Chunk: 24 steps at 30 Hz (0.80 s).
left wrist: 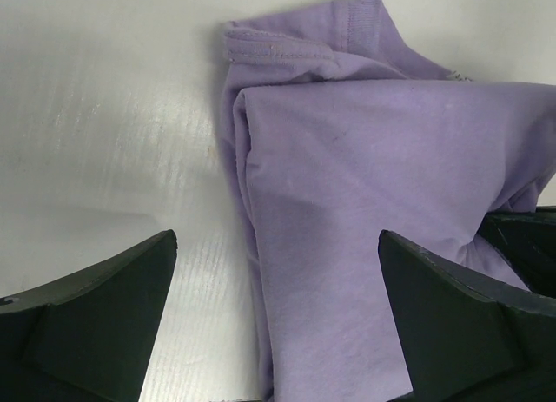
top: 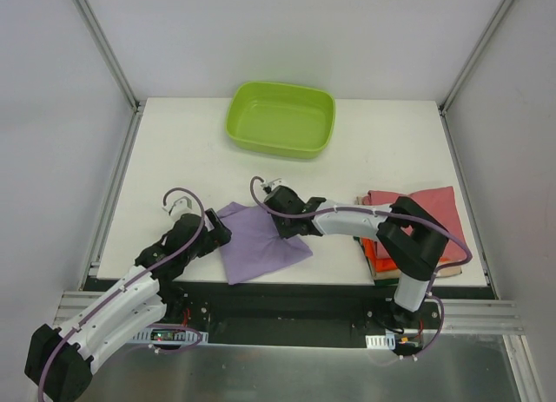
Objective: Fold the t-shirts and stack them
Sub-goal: Put the neatly folded tshirt into the corner of the board with the right arm
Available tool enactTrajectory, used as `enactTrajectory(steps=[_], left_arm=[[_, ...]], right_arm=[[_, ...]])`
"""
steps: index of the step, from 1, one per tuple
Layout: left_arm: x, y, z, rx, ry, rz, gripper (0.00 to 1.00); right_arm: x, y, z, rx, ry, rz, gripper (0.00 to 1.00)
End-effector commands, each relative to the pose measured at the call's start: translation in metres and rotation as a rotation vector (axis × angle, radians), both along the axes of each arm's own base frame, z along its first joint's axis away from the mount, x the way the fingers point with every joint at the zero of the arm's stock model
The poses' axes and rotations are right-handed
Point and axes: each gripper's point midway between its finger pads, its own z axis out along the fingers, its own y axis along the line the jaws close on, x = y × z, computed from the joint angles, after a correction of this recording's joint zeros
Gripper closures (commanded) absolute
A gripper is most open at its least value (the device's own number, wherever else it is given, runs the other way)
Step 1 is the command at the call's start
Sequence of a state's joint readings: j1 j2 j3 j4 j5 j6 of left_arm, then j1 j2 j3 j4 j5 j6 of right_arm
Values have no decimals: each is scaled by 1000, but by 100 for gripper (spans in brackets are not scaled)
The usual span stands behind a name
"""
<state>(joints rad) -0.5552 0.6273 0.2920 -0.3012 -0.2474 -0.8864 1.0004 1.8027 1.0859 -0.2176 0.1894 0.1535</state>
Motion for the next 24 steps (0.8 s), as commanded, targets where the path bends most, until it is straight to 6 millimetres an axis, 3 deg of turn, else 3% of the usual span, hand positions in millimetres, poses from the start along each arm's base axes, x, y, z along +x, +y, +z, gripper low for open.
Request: enactTrajectory(steps=[1,6,11,19,24], left_arm=[[0,6,-1,7,-6,31,1],[-1,20,-7,40,-3,103,1],[-1,26,-5,52,-12,128,1],[-2,35,-9,66,-16,176,1],[-3,37,-10,78,-14,183,1]], right_arm=[[-11,-39,-10,-159,-28,-30,99],[2,-104,54,-440,-262,-172,99],[-3,-161,90,-679,-334,-222,100],[8,-218,162,-909,-498,-304,100],[14,-237,188,-938,-515,-311,100]])
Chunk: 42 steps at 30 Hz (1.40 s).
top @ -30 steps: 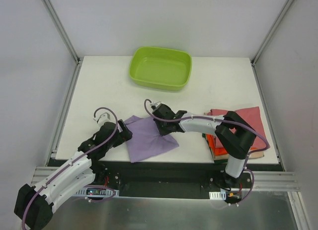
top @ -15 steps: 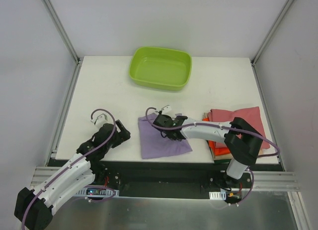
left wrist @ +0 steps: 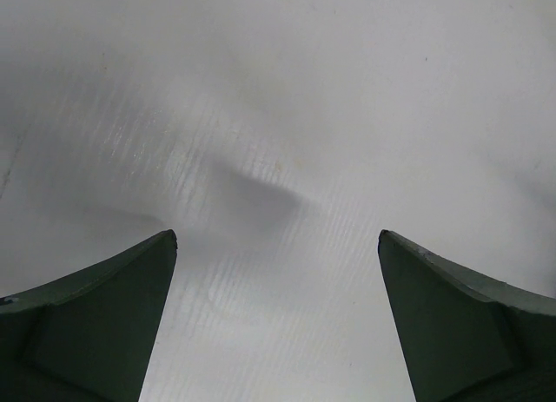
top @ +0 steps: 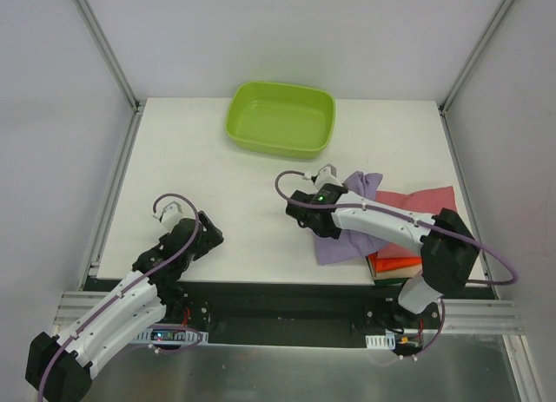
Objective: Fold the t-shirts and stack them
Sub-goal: Put the neatly folded tshirt into the corner of the board with the right arm
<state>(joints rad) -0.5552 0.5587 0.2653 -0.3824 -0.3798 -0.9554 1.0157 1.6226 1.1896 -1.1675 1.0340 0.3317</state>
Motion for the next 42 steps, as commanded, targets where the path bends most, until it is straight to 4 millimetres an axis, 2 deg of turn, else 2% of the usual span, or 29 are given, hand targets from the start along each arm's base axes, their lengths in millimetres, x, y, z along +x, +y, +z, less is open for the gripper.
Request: enactTrajectory(steps=[1,7,12,17,25,32,36,42], left_arm=[[0,10,-2,26,-4,45,1],[0,17,-3,45,-4,82,1],[0,21,-3,46,-8,108,1],[-2,29,-4,50,-15,163,1],[-2,32,-1,33,-48,183,1],[-2,34,0,28,-55,197,1],[-2,35,0,26,-57,202,1],[-2,35,-1,26,-53,203,1]], right_arm=[[7,-29,61,-80,-98,10,100],[4,-36,68,36,-16,71,100],[-2,-45,89,109,12,113,100],[-16,-49,102,206,74,131,100],[-25,-78,129,166,120,53,100],[-25,-90,147,227,148,47,100],[-30,-92,148,255,174,57,100],[-33,-104,137,251,231,20,100]])
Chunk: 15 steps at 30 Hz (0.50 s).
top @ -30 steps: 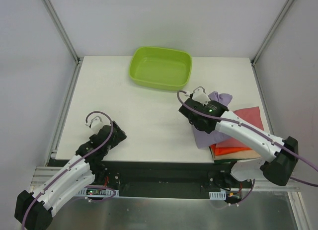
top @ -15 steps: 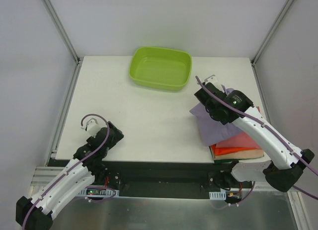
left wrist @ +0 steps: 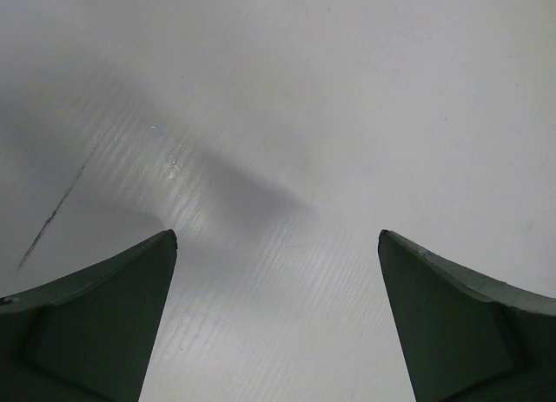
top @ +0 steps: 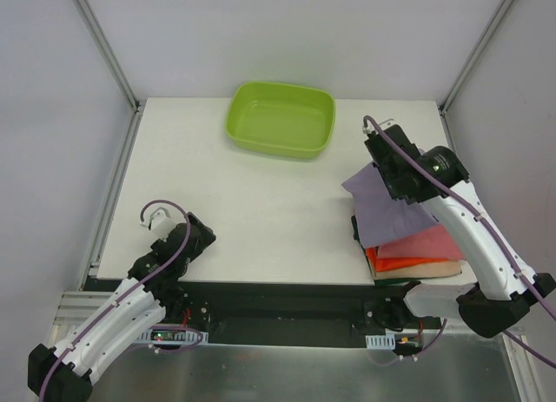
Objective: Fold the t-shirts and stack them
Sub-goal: Put the neatly folded tshirt into the corner of the board with the right arm
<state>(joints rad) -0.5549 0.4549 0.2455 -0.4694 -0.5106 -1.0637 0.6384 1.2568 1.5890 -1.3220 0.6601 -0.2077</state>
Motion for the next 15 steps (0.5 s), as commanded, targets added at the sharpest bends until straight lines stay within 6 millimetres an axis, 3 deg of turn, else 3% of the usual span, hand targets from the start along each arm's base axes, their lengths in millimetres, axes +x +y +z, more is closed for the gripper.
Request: enactTrajectory(steps=[1,15], left_arm=[[-2,10,-5,22,3,44,1],[-2,8,-5,9,4,48,1]], right_arm=[[-30,-30,-3,-86,143,15,100],[-42,-28,15,82,126,56,100]])
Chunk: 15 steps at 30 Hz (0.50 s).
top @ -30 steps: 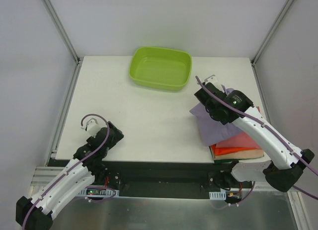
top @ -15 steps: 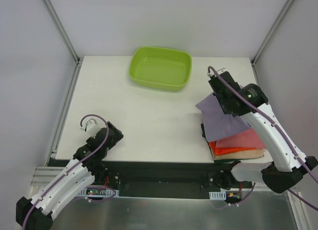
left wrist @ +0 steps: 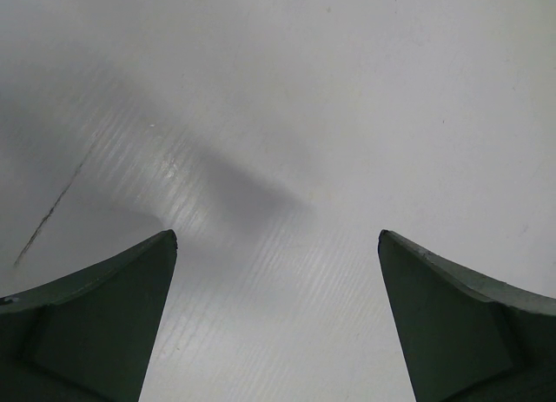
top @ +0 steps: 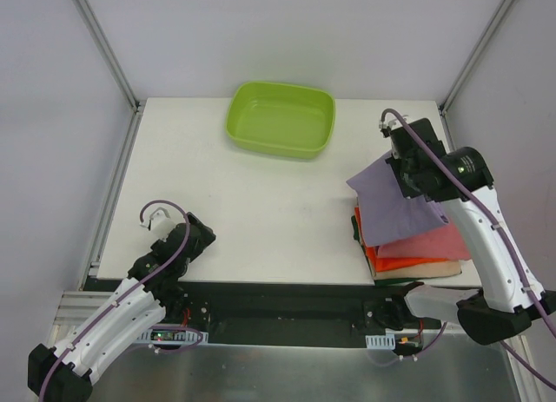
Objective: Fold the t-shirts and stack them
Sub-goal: Put the neatly folded tshirt into the corner of the board with the right arm
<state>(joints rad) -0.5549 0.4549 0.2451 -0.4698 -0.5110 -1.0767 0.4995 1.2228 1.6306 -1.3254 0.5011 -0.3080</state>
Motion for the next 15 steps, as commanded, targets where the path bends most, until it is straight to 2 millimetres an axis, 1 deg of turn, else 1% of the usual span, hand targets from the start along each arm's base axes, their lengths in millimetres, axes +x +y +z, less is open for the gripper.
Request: enactTrajectory(steps=[1,6,10,13,15], left_arm=[[-3,9,-6,17,6,39,1],[-2,9,-5,17,4,42,1],[-2,9,-5,15,2,43,1],[-2,9,-5,13,1,44,1],[-2,8,-5,13,3,43,1]], right_arm=[[-38,-12,9,0,87,60,100],[-40,-4,13,41,97,87,100],[-42,-10,17,24,88,76,99],[-44,-10,21,31,86,78,100],[-44,-12,20,22,90,65,100]])
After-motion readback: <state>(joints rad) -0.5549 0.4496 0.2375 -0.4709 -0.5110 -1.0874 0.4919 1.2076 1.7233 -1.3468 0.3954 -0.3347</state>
